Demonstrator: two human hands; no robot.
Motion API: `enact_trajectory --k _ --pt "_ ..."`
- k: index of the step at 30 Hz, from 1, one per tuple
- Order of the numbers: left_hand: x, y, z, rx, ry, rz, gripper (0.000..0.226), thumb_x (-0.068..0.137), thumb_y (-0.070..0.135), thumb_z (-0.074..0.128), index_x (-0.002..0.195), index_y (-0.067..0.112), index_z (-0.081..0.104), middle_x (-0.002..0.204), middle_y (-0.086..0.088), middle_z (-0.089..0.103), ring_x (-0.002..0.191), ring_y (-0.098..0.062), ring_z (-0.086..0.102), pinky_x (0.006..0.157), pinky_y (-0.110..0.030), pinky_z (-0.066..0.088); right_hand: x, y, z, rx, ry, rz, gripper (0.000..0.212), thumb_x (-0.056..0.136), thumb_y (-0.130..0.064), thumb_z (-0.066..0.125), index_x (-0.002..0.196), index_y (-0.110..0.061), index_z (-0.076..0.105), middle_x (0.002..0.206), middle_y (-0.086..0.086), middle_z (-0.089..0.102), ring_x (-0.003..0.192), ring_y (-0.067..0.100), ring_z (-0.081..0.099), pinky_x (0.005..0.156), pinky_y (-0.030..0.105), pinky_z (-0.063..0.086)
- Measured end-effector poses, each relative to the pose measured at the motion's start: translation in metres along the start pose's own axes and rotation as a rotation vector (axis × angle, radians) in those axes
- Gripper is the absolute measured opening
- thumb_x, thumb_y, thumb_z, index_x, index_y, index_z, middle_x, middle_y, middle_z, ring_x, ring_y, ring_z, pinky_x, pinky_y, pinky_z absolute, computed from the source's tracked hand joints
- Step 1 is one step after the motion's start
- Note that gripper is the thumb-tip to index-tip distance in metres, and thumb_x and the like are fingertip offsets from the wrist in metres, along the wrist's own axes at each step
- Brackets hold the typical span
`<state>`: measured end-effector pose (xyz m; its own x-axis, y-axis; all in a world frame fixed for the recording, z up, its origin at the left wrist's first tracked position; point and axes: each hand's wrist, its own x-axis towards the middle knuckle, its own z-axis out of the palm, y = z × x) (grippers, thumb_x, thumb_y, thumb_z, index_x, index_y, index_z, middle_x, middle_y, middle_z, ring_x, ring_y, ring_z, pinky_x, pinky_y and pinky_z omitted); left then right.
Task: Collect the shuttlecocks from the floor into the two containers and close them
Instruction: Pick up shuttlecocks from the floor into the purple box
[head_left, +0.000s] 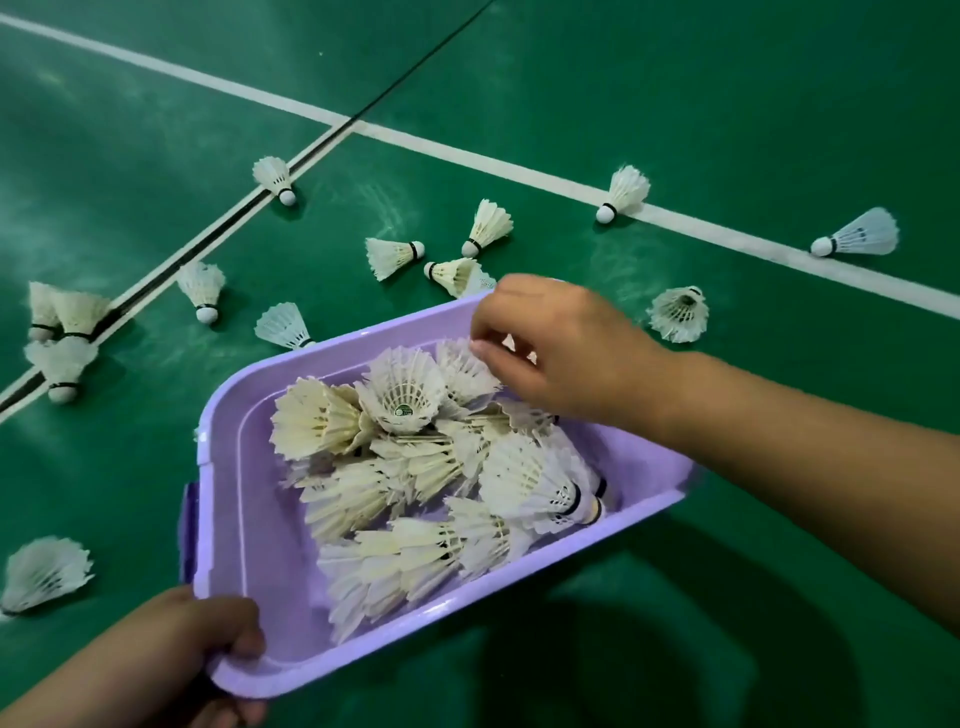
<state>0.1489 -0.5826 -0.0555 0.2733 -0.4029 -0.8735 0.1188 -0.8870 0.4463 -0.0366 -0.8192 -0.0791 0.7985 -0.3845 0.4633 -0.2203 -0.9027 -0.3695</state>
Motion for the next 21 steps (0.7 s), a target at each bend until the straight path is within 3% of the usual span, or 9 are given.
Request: enact_trajectory --k 2,4,5,7,9,12,14,17,21 --pt "0.003 0.003 0.0 -0.01 0.049 -0.032 0.038 0.071 -0.005 0.055 0.034 -0.01 0.047 0.032 -0.02 0.043 0.017 -0.019 0.036 0.034 -0.021 0.036 -0.017 0.0 -0.014 0.044 -0.183 -0.05 0.03 0.09 -0.034 0.048 0.084 -0.011 0.068 0.08 0.001 0.061 0.069 0.012 0.053 0.061 0.028 0.048" --pt "0.003 0.004 0.0 0.004 0.128 -0.033 0.037 0.029 0.015 0.081 0.046 -0.011 0.062 0.032 -0.017 0.046 0.022 -0.019 0.042 0.043 -0.026 0.039 -0.033 0.005 -0.018 0.022 -0.432 -0.069 0.044 0.09 -0.048 0.04 0.081 -0.016 0.069 0.084 -0.001 0.061 0.075 0.015 0.057 0.061 0.028 0.048" --pt "0.015 -0.003 -0.004 0.057 0.197 0.009 0.066 0.012 0.009 0.082 0.071 -0.016 0.07 0.031 -0.014 0.048 0.023 -0.016 0.043 0.042 -0.025 0.039 -0.04 0.011 -0.018 0.027 -0.508 -0.048 0.05 0.089 -0.054 0.037 0.078 -0.016 0.068 0.084 -0.002 0.061 0.076 0.016 0.058 0.062 0.029 0.048" --pt "0.041 -0.018 -0.013 0.034 0.295 0.117 0.103 0.014 -0.018 0.072 0.111 -0.037 0.041 0.027 -0.012 0.044 0.02 -0.012 0.04 0.044 -0.027 0.039 -0.055 0.03 -0.024 0.141 -0.443 0.054 0.056 0.089 -0.058 0.034 0.08 -0.015 0.069 0.084 -0.003 0.061 0.078 0.016 0.06 0.066 0.034 0.05" --pt "0.042 -0.012 -0.008 0.022 0.328 0.185 0.093 0.011 -0.019 0.065 0.101 -0.035 0.05 0.024 -0.009 0.041 0.025 -0.015 0.041 0.051 -0.034 0.035 -0.065 0.054 -0.031 0.218 -0.106 0.206 0.053 0.091 -0.053 0.036 0.085 -0.012 0.069 0.083 0.0 0.062 0.076 0.017 0.06 0.066 0.036 0.05" --pt "0.023 0.03 0.029 0.055 0.33 0.06 0.028 0.01 0.011 0.063 0.034 -0.003 0.058 0.032 -0.01 0.046 0.052 -0.021 0.041 0.056 -0.036 0.031 -0.077 0.117 -0.031 0.016 0.309 0.609 0.059 0.088 -0.053 0.031 0.088 -0.008 0.068 0.092 0.009 0.06 0.085 0.025 0.056 0.075 0.037 0.047" --pt "0.01 0.048 0.044 0.016 0.3 0.035 0.026 0.013 0.016 0.065 0.026 0.0 0.049 0.033 -0.013 0.045 0.048 -0.022 0.042 0.054 -0.034 0.032 -0.09 0.171 -0.016 -0.144 0.068 0.959 0.06 0.086 -0.058 0.032 0.105 -0.015 0.069 0.131 0.018 0.047 0.117 0.035 0.046 0.099 0.038 0.037" --pt "0.005 0.044 0.051 -0.002 0.124 0.039 0.036 0.073 -0.008 0.055 0.037 -0.006 0.047 0.034 -0.017 0.041 0.022 -0.019 0.037 0.036 -0.025 0.035 -0.115 0.215 0.013 -0.208 -0.446 1.155 0.04 0.095 -0.043 0.041 0.123 -0.022 0.06 0.152 0.013 0.024 0.134 0.038 0.029 0.11 0.047 0.029" --pt "0.001 0.042 0.057 -0.111 0.024 0.018 0.036 0.08 -0.018 0.037 0.047 -0.008 0.047 0.034 -0.02 0.042 0.015 -0.02 0.033 0.023 -0.016 0.031 -0.123 0.214 0.016 -0.234 -0.142 1.14 0.032 0.095 -0.019 0.044 0.102 0.005 0.063 0.114 0.028 0.056 0.103 0.04 0.055 0.086 0.042 0.046"
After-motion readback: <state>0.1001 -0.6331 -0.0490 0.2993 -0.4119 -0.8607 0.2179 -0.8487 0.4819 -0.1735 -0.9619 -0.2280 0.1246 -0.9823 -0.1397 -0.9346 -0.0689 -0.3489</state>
